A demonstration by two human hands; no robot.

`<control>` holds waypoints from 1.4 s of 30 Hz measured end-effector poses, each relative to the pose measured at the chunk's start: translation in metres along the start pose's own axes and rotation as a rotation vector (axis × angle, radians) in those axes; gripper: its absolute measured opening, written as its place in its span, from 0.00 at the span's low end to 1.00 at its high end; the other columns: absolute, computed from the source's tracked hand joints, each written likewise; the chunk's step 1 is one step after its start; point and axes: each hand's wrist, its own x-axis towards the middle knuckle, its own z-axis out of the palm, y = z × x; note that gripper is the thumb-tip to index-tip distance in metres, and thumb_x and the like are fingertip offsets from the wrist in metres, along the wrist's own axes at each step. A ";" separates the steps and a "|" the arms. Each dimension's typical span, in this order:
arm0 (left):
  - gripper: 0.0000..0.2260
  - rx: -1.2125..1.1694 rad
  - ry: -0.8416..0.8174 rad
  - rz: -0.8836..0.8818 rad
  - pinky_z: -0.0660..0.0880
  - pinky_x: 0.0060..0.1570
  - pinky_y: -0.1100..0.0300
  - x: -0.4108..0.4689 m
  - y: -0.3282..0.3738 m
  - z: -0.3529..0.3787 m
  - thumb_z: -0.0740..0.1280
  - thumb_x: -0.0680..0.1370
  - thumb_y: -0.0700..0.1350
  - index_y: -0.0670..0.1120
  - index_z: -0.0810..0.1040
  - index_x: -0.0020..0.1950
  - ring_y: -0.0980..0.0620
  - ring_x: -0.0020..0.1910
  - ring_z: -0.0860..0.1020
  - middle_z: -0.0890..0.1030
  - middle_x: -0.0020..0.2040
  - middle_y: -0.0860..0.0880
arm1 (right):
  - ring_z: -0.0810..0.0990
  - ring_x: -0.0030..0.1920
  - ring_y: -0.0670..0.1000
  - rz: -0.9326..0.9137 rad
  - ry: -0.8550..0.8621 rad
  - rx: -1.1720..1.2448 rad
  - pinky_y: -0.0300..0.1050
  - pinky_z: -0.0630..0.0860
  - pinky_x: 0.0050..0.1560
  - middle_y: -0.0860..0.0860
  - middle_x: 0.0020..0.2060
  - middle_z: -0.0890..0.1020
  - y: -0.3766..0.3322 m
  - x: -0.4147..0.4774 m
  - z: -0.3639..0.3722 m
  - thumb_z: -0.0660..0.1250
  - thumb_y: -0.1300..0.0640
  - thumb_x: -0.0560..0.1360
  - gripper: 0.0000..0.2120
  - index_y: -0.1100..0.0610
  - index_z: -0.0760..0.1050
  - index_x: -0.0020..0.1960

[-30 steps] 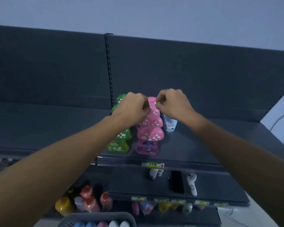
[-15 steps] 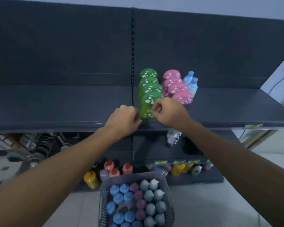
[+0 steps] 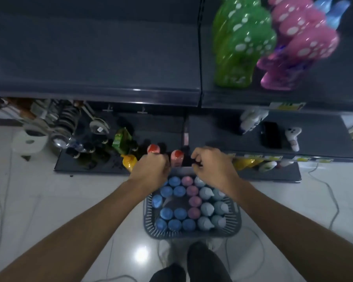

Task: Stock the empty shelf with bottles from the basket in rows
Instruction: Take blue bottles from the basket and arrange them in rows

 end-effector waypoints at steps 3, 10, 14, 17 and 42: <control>0.07 0.015 -0.071 -0.048 0.73 0.39 0.51 0.003 -0.016 0.053 0.63 0.77 0.43 0.44 0.79 0.52 0.35 0.49 0.80 0.81 0.51 0.40 | 0.81 0.52 0.57 0.028 -0.099 -0.026 0.49 0.78 0.49 0.51 0.53 0.81 0.014 0.005 0.057 0.66 0.54 0.74 0.10 0.49 0.77 0.55; 0.09 0.047 -0.147 -0.099 0.73 0.43 0.51 0.024 -0.041 0.159 0.63 0.80 0.45 0.46 0.76 0.59 0.37 0.53 0.81 0.79 0.59 0.44 | 0.79 0.57 0.58 0.071 -0.207 -0.014 0.49 0.76 0.50 0.53 0.57 0.79 0.049 0.024 0.175 0.67 0.54 0.75 0.13 0.53 0.75 0.59; 0.10 0.047 -0.094 -0.099 0.75 0.40 0.50 0.037 -0.052 0.205 0.66 0.78 0.45 0.46 0.77 0.59 0.38 0.49 0.81 0.77 0.59 0.46 | 0.79 0.53 0.59 0.031 -0.178 -0.032 0.51 0.77 0.45 0.55 0.57 0.77 0.063 0.029 0.223 0.67 0.57 0.75 0.13 0.56 0.75 0.59; 0.14 0.095 -0.107 -0.091 0.73 0.36 0.50 0.044 -0.057 0.232 0.69 0.75 0.42 0.48 0.77 0.60 0.40 0.48 0.81 0.75 0.58 0.46 | 0.79 0.53 0.59 0.028 -0.164 -0.033 0.53 0.78 0.44 0.53 0.54 0.79 0.070 0.030 0.248 0.68 0.57 0.75 0.10 0.55 0.76 0.56; 0.04 0.151 0.000 -0.176 0.67 0.37 0.55 0.053 -0.049 0.219 0.67 0.76 0.45 0.50 0.79 0.50 0.41 0.45 0.82 0.80 0.52 0.47 | 0.79 0.32 0.57 -0.021 0.078 -0.080 0.41 0.63 0.31 0.53 0.36 0.80 0.067 0.024 0.244 0.75 0.65 0.61 0.11 0.58 0.78 0.40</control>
